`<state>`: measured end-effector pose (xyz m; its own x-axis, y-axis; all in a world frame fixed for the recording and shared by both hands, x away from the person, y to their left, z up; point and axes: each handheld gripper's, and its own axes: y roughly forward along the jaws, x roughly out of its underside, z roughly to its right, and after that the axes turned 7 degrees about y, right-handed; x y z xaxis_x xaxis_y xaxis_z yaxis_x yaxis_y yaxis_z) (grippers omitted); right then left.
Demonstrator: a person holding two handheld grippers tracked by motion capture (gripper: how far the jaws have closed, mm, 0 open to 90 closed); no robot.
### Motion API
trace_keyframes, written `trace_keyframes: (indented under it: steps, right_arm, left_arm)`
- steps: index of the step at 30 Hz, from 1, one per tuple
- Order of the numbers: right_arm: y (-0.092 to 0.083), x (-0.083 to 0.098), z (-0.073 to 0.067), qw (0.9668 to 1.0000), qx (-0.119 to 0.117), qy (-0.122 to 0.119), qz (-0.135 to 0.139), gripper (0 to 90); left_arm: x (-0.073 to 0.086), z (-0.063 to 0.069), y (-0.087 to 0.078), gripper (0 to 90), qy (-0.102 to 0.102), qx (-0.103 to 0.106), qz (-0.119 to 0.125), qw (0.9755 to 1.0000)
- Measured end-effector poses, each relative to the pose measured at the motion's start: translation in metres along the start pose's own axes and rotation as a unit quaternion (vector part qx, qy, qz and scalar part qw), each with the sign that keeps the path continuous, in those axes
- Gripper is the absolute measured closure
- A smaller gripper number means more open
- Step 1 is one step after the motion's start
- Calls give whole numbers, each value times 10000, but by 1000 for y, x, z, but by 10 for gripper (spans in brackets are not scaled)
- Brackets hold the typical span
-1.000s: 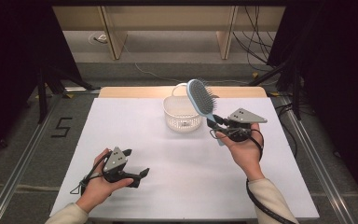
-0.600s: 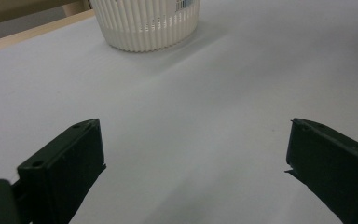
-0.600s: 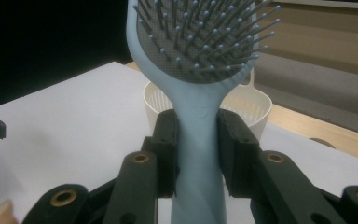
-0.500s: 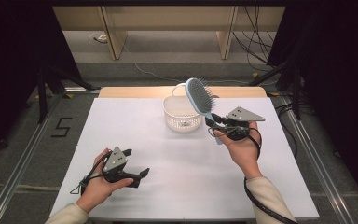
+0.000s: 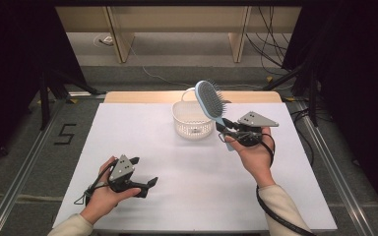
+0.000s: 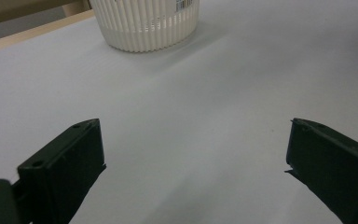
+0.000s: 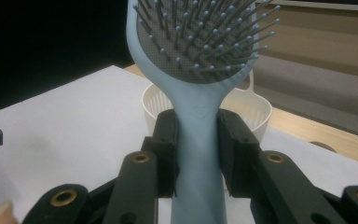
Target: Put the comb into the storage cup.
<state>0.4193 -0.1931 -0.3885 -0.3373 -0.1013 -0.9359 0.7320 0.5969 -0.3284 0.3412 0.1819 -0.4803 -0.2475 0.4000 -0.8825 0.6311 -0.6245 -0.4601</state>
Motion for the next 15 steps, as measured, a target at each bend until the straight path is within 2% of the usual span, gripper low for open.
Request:
trace_keyframes:
  steps: [15]
  right_arm:
    - [3,-4,0,10000,3,19,43,704]
  left_arm:
    - [0,0,0,36,0,4,3,10000]
